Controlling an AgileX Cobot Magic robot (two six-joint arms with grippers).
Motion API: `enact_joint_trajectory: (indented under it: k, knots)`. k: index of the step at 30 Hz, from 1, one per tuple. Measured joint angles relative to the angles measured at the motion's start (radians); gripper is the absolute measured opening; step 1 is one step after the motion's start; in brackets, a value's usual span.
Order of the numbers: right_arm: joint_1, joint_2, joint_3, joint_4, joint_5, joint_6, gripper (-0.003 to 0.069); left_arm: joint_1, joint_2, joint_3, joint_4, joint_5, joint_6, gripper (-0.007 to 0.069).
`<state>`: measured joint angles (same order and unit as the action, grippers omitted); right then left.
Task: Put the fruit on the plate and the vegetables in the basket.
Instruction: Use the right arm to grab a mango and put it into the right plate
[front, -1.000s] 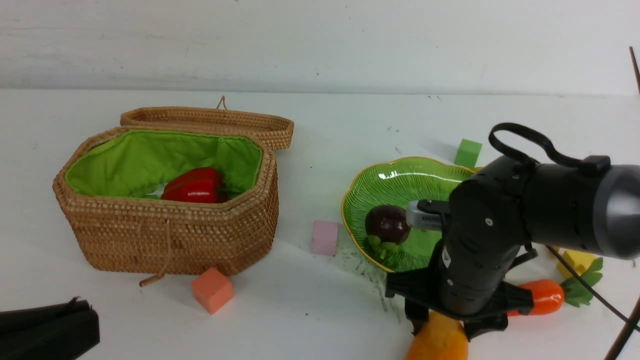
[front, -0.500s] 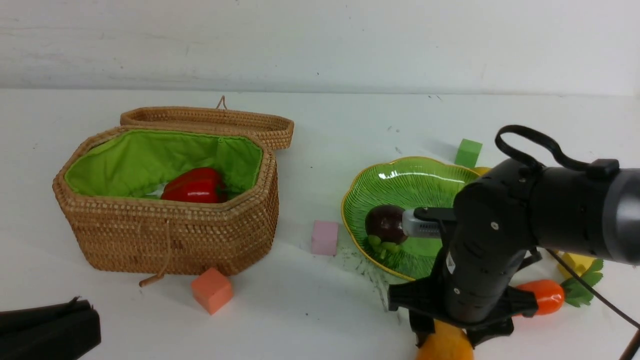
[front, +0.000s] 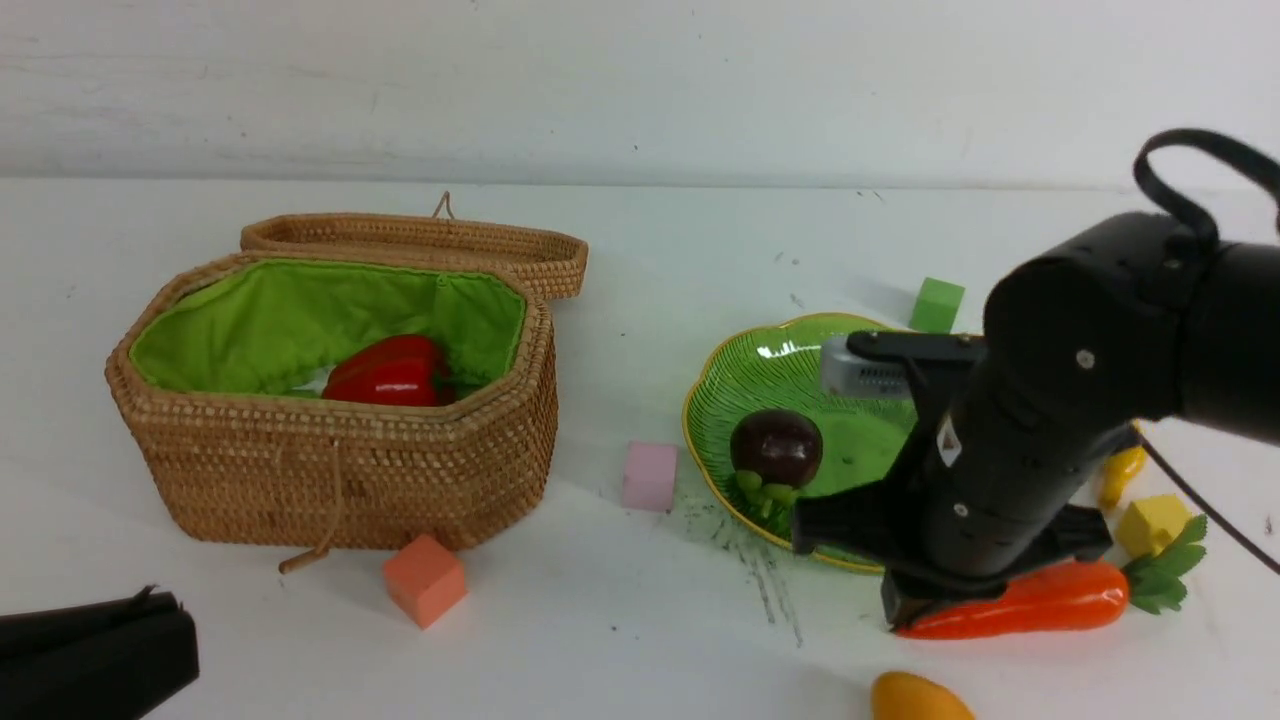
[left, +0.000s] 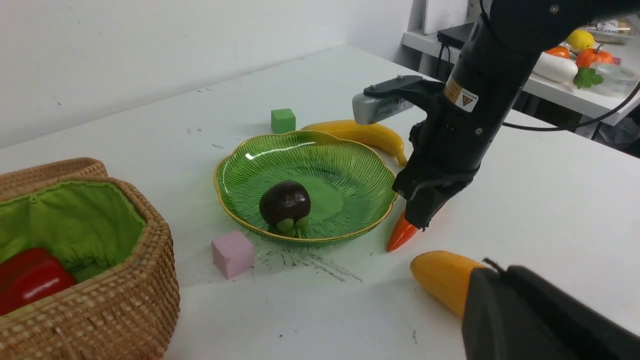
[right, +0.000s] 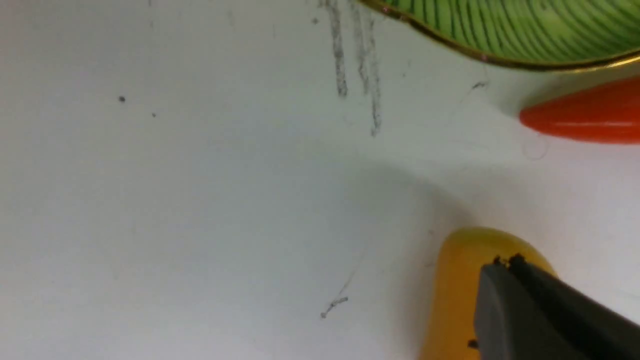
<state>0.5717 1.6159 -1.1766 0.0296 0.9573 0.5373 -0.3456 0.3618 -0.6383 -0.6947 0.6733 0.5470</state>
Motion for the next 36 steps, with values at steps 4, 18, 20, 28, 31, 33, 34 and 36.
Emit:
enact_joint_trajectory:
  k: [4,18,20,28,31,33,34,36]
  knots:
    - [-0.032,0.0,-0.004,-0.013,0.008,-0.011,0.0003,0.0,0.0,0.0,0.0,-0.003,0.0,-0.0013]
    - [0.059,-0.164,0.23,-0.063,0.099,0.041,0.0632,0.0,0.0,0.0,0.0,-0.003,0.003,-0.0013]
    - [0.059,-0.14,0.286,-0.085,0.024,0.046,0.0667,0.0,0.0,0.0,0.0,-0.004,0.003,-0.0013]
    - [0.059,0.035,0.352,-0.121,-0.189,-0.006,0.0617,0.0,0.0,0.0,0.0,-0.007,0.003,-0.0013]
    - [0.059,0.048,0.343,-0.102,-0.197,-0.049,0.0555,0.0,0.0,0.0,0.0,-0.008,0.003,-0.0013]
    - [0.059,0.049,0.337,-0.098,-0.193,-0.071,0.0507,0.0,0.0,0.0,0.0,-0.008,0.003,-0.0013]
    - [0.059,0.049,0.332,-0.096,-0.187,-0.083,0.0503,0.0,0.0,0.0,0.0,-0.008,0.003,-0.0013]
    - [0.059,0.049,0.322,-0.095,-0.169,-0.103,0.0505,0.0,0.0,0.0,0.0,-0.008,0.003,-0.0013]
